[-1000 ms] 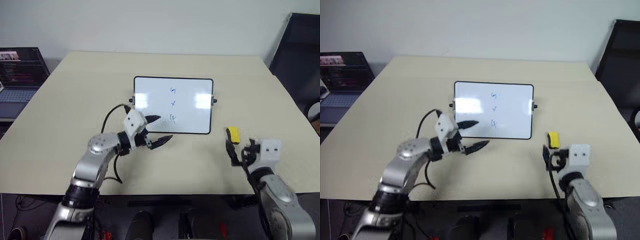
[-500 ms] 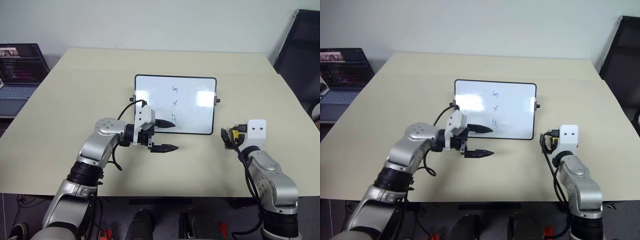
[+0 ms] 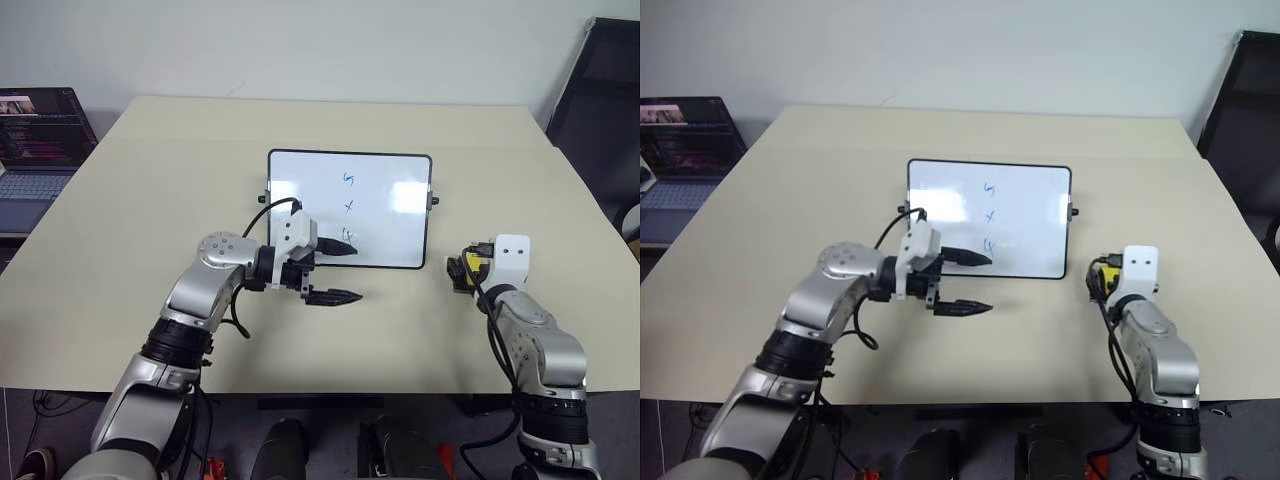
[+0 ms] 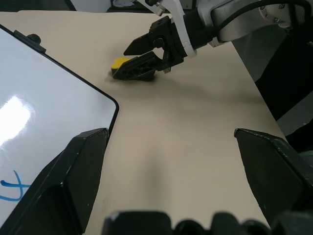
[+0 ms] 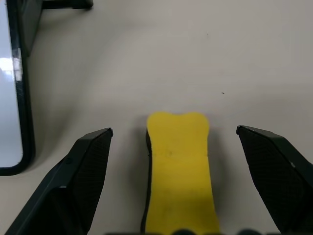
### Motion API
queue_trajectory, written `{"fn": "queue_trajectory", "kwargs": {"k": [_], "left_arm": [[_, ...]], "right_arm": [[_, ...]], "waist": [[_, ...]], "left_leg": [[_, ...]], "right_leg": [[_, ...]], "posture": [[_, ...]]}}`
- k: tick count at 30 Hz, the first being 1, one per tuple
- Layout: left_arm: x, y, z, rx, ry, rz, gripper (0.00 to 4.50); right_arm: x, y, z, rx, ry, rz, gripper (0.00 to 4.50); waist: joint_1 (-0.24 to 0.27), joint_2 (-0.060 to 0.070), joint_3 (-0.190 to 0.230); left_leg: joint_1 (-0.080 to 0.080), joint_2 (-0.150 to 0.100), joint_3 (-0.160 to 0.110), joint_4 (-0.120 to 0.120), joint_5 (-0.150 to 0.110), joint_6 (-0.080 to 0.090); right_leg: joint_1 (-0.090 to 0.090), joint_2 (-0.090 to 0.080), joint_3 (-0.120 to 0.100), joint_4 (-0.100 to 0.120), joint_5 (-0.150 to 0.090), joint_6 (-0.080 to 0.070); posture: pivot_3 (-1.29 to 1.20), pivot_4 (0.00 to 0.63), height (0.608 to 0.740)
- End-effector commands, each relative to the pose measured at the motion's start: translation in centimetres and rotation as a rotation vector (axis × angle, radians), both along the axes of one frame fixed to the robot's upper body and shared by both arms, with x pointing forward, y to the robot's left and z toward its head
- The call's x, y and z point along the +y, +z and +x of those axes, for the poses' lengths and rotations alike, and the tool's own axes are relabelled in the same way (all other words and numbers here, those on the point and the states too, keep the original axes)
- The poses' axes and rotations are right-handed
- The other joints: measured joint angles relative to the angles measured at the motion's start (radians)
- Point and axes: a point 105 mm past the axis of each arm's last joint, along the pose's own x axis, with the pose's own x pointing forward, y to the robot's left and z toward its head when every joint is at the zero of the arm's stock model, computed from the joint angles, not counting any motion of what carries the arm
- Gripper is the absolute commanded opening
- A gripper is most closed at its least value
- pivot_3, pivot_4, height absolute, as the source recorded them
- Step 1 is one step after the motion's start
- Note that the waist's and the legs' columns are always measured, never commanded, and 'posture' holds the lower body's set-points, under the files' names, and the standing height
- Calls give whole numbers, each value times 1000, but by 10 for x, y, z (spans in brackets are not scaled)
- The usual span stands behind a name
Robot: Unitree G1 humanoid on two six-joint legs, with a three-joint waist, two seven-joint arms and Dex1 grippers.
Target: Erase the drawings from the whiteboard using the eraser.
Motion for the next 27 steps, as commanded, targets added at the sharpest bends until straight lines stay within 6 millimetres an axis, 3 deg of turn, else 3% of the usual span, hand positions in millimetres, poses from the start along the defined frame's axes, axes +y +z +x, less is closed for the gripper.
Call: {"fn": "queue_trajectory", "kwargs": {"k": [1,5,7,16,24,26,27], "left_arm": [[-4,8,-6,-34,-33,-8,4500],[-4,9,-7,-33,-31,-7,4500],[-4,9,-7,-31,-31,-7,4500],[-5,9,-9,-30,-33,-7,4500],[1,6,-5,0,73,-21,4500],[6,4,-2,-14,130,-8,4500],[7,6,-1,-18,168,-28,4500]], "right_arm": [[-5,12,1,-44,-16,-2,4456],[-6,9,1,-38,-23,12,4456],[-6,8,1,-33,-24,21,4080],[-7,1,-1,-4,-38,39,1096],[-2,12,-2,-44,-2,16,1057],[8,23,-4,-92,64,-3,1057],[22,30,-10,-123,150,-7,1057]], "waist": [[0,0,0],[0,0,0],[0,0,0],[0,0,0],[0,0,0],[0,0,0],[0,0,0]], "left_leg": [[0,0,0,0,0,0],[0,0,0,0,0,0],[0,0,0,0,0,0],[0,0,0,1,0,0],[0,0,0,1,0,0],[0,0,0,1,0,0],[0,0,0,1,0,0]], "right_leg": [[0,0,0,0,0,0],[0,0,0,0,0,0],[0,0,0,0,0,0],[0,0,0,0,0,0],[0,0,0,1,0,0],[0,0,0,1,0,0],[0,0,0,1,0,0]], "posture": [[0,150,740],[0,150,740],[0,150,740],[0,150,740],[0,150,740],[0,150,740],[0,150,740]]}}
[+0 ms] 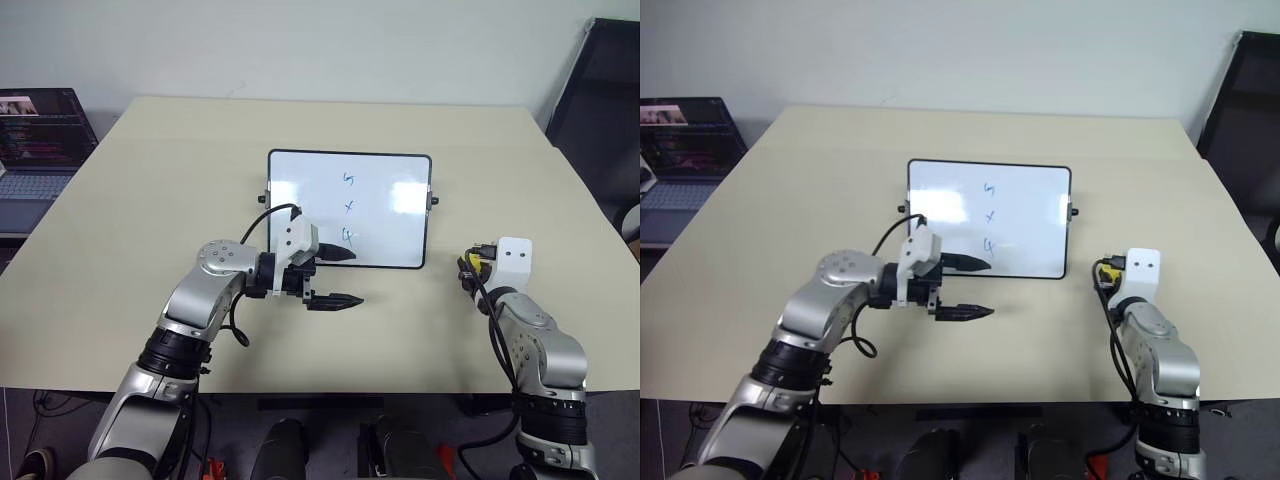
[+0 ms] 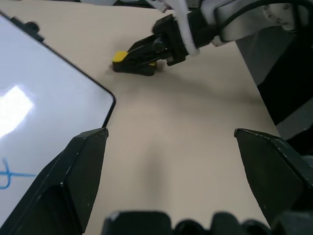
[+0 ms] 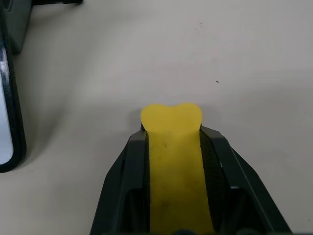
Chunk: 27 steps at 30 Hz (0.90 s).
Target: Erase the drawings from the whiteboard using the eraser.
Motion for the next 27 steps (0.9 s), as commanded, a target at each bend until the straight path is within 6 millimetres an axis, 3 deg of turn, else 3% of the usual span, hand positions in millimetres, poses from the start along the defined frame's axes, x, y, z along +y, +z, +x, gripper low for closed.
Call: {"fn": "queue_trajectory", "kwargs": {"k": [1,6,11,16,22,27], "left_arm": [[6,14,3,-61,100,-40,4500],[8,26,7,-86,203,-86,4500],[15,40,17,-156,330,-71,4500],[21,46,24,-174,416,-47,4500],[39,49,42,-169,572,-21,4500],[52,47,50,-171,627,2,4500]], "right_arm": [[31,36,-11,-150,197,-31,1057],[61,51,-29,-241,379,-106,1054],[85,78,-28,-408,492,-177,1048],[96,102,-10,-463,534,-112,1048],[138,147,26,-552,685,-199,1048],[163,157,41,-547,796,-310,1048]], "waist": [[0,0,0],[1,0,0],[-1,0,0],[0,0,0],[-3,0,0],[0,0,0]], "left_leg": [[0,0,0,0,0,0],[0,0,-2,1,0,0],[0,0,0,2,0,0],[0,0,0,3,0,0],[1,0,0,3,0,0],[1,0,-1,2,0,0]], "right_leg": [[0,0,0,0,0,0],[0,0,0,1,0,1],[1,0,0,0,0,5],[1,0,0,1,1,4],[0,0,0,3,2,1],[0,0,-1,4,2,1]], "posture": [[0,150,740],[0,150,740],[0,150,740],[0,150,740],[0,150,740],[0,150,740]]}}
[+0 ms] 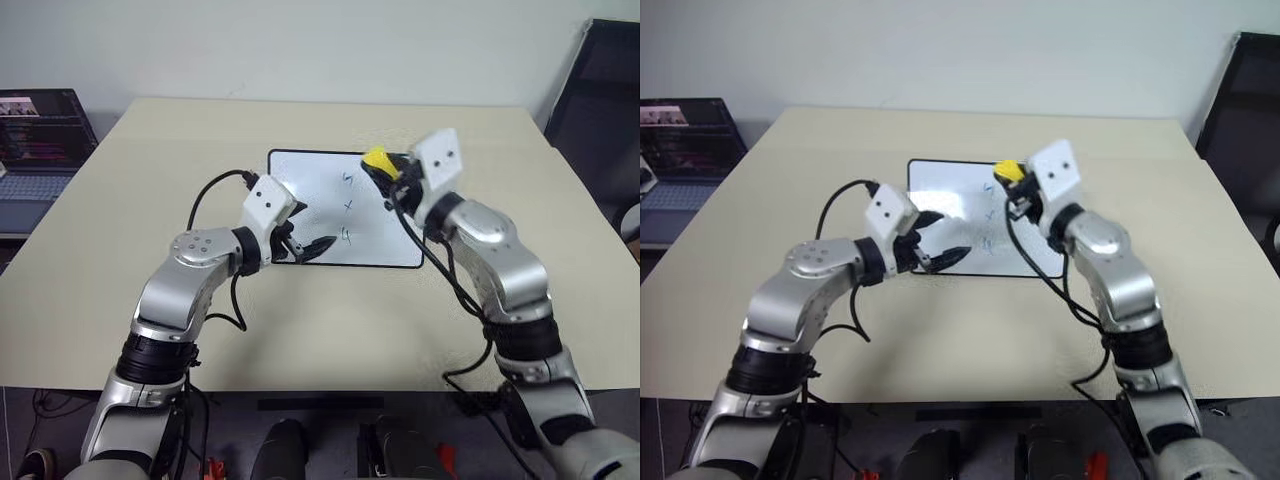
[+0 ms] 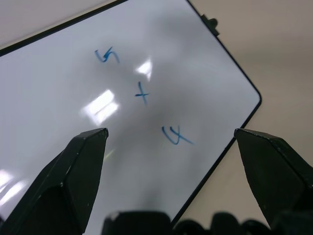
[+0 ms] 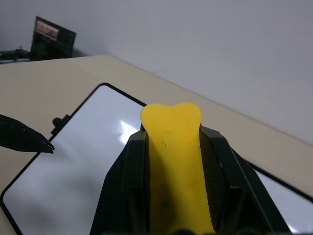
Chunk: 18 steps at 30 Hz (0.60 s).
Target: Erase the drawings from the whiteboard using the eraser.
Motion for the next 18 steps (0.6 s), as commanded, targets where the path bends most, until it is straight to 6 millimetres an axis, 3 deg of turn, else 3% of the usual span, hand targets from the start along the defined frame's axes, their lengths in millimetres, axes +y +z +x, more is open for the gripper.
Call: {"fn": "queue_trajectory", "kwargs": {"k": [1,6,18], "left_arm": [[13,12,8,-49,49,15,4500],[18,9,15,-50,76,37,4500],[3,16,8,-55,46,51,4500]], "right_arm": [[14,7,5,-44,58,-89,1048],[26,5,24,-41,62,-177,1048],[33,-6,62,-38,-12,-265,1018]], "waist": [[1,0,0],[1,0,0],[0,0,0]], "left_leg": [[0,0,0,0,0,0],[0,-1,0,0,0,0],[0,-1,0,0,0,0]], "right_leg": [[0,0,0,0,0,0],[0,-1,0,1,0,0],[-1,-2,0,2,0,0]], "posture": [[0,150,740],[0,150,740],[0,150,740]]}}
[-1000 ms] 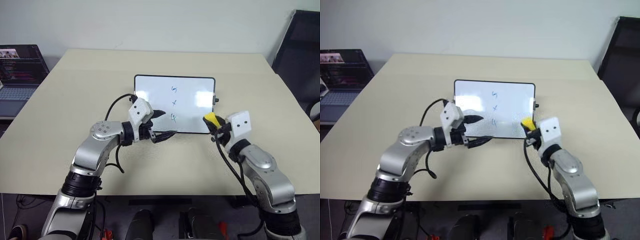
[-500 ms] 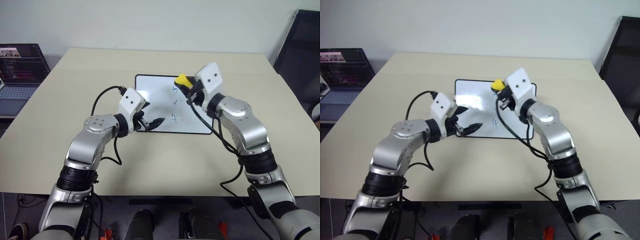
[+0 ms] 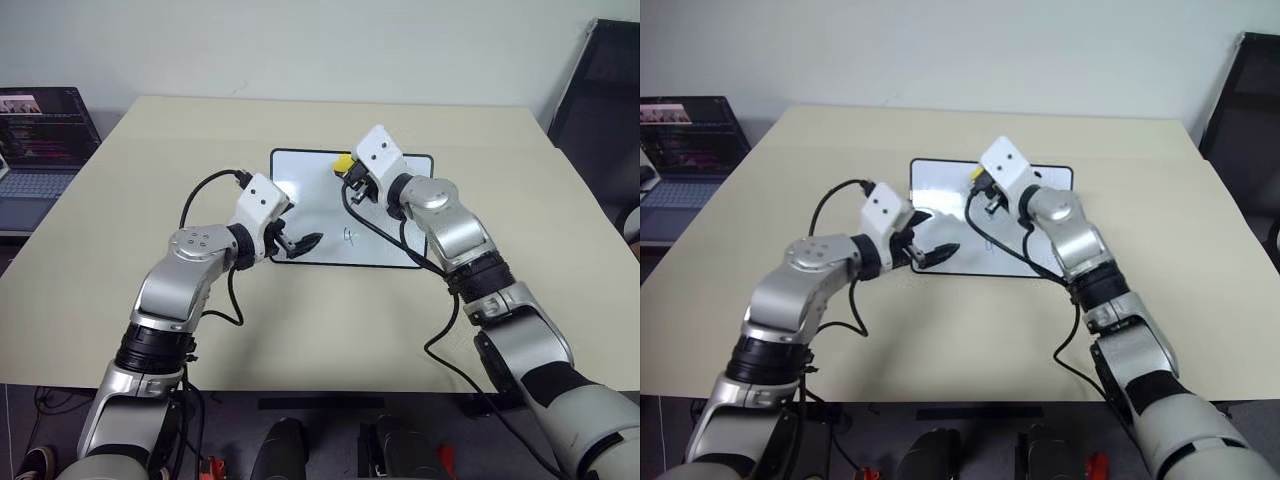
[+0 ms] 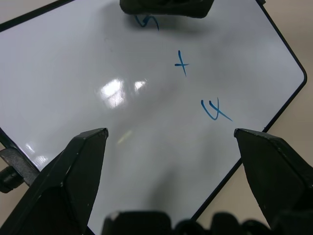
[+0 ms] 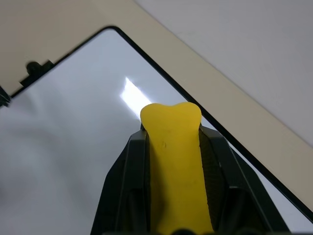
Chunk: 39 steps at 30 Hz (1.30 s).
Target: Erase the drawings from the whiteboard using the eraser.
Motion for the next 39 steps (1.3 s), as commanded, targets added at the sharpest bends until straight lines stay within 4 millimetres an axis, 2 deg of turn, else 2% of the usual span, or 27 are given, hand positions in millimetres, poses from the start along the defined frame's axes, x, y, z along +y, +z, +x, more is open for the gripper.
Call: {"fn": "queue_trajectory", "kwargs": {"k": [1,10,17,22,24,29,31,35,37,39], "left_arm": [[-7,21,-4,-66,-19,7,4500],[-9,24,-5,-65,-18,15,4500],[-12,24,-6,-63,-34,19,4500],[-11,23,-6,-61,-41,23,4500],[-12,23,-6,-60,-44,24,4500],[-13,21,-7,-57,-51,25,4500],[-13,21,-7,-56,-52,25,4500],[-14,19,-8,-53,-56,23,4500],[-14,19,-8,-53,-57,22,4500],[-14,19,-8,-53,-57,21,4500]], "right_arm": [[4,19,3,-71,6,4,1018],[-8,-7,11,-6,-19,-102,1018],[-27,-2,19,-37,-98,-101,1017],[-22,-30,9,53,-23,-176,1017],[-24,-29,10,44,-34,-173,1015],[-34,-10,19,-38,-116,-149,1015],[-35,-13,19,-24,-111,-157,1014],[-25,-40,6,85,2,-233,1014],[-22,-36,6,63,-6,-219,1014],[-18,-23,9,18,-26,-177,1014]], "waist": [[0,0,0],[-1,0,0],[1,0,0],[1,0,0],[-1,0,0],[0,0,0],[1,0,0],[0,0,0],[-1,0,0],[-4,0,0]], "left_leg": [[0,0,0,0,0,0],[0,0,0,1,0,0],[2,0,0,2,0,0],[4,-1,0,2,0,-1],[5,-1,0,2,0,-1],[6,0,1,2,1,-1],[6,-1,1,2,1,-1],[6,-1,1,3,1,-1],[6,-1,1,3,1,-1],[7,0,1,3,1,-1]], "right_leg": [[0,0,0,0,0,0],[0,0,0,2,0,0],[0,0,0,6,0,0],[1,0,1,7,0,0],[2,0,1,7,0,0],[2,0,2,8,0,0],[2,0,1,8,0,0],[2,0,2,8,0,0],[3,0,2,8,0,0],[3,1,2,8,0,0]], "posture": [[0,150,740],[0,150,740],[0,150,740],[0,150,740],[0,150,740],[0,150,740],[0,150,740],[0,150,740],[0,150,740],[0,150,740]]}}
